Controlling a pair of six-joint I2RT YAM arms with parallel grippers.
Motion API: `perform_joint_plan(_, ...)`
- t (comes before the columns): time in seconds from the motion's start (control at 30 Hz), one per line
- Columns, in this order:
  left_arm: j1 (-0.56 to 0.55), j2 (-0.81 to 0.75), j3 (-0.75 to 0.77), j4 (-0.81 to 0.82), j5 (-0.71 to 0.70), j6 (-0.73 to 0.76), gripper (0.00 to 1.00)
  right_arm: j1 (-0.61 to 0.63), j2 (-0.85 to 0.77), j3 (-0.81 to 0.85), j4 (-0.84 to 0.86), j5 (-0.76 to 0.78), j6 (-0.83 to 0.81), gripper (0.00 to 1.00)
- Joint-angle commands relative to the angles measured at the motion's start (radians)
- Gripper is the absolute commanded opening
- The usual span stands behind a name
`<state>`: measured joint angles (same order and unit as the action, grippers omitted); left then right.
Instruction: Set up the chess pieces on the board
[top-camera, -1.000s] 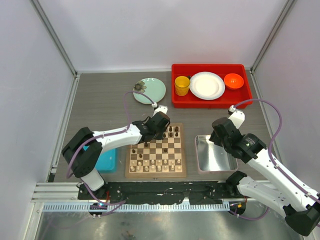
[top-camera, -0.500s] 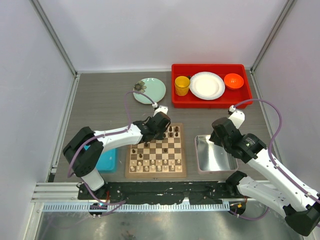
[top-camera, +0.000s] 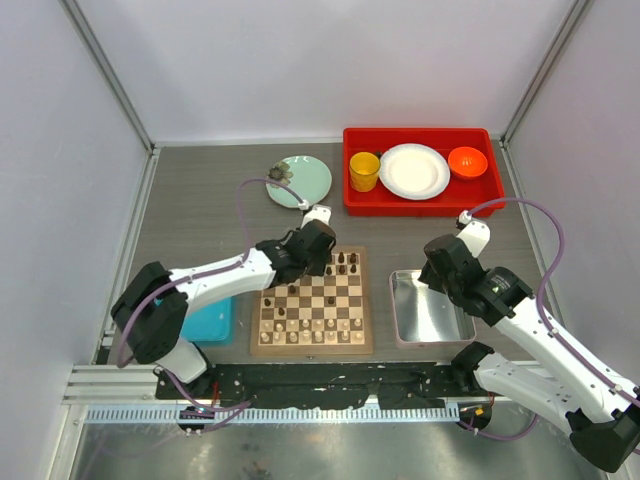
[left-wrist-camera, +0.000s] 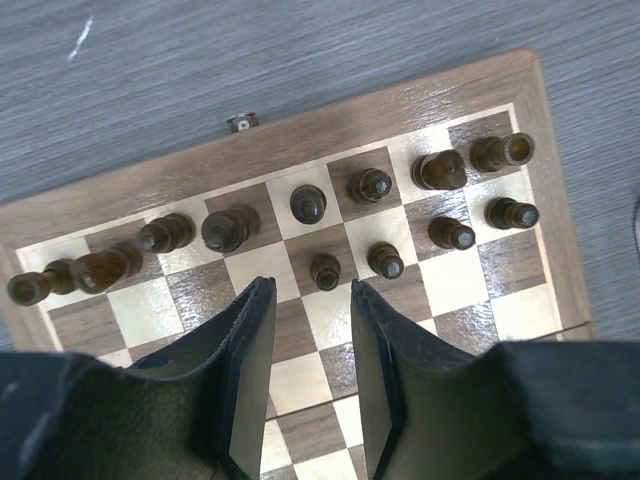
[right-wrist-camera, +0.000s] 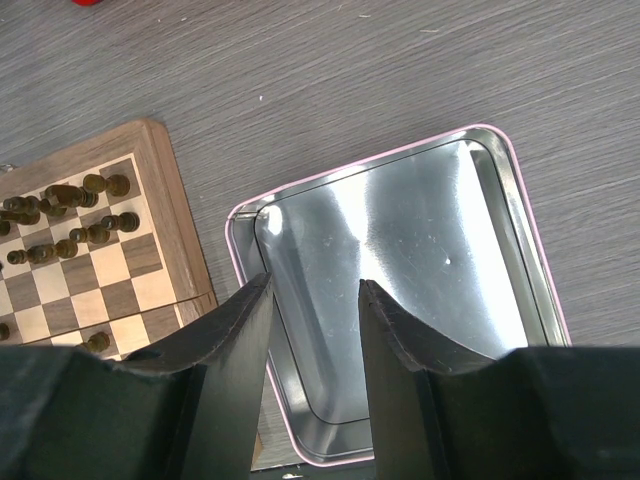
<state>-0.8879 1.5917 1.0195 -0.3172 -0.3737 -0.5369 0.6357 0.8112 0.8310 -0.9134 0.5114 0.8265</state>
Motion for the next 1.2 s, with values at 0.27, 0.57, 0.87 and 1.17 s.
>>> perform_joint_plan(0.27, -0.144, -0.134, 0.007, -0.085, -0.011, -0.063, 0.42, -0.007, -0.01, 0.01, 0.002, 0.032, 0.003, 0.45)
perform_joint_plan(0.57, -0.233, -0.085, -0.047, -0.063, 0.007, -0.146, 0.43, -0.008, -0.018, 0.01, -0.004, 0.032, 0.005, 0.45)
perform_joint_plan(0.87, -0.235, -0.015, -0.033, -0.042, -0.014, -0.124, 0.43, -0.008, -0.017, 0.016, -0.007, 0.033, 0.002, 0.45)
perform_joint_plan(1.17, -0.235, 0.011, -0.029, -0.02, -0.013, -0.121, 0.39, -0.01, -0.007, 0.019, -0.005, 0.035, -0.001, 0.45)
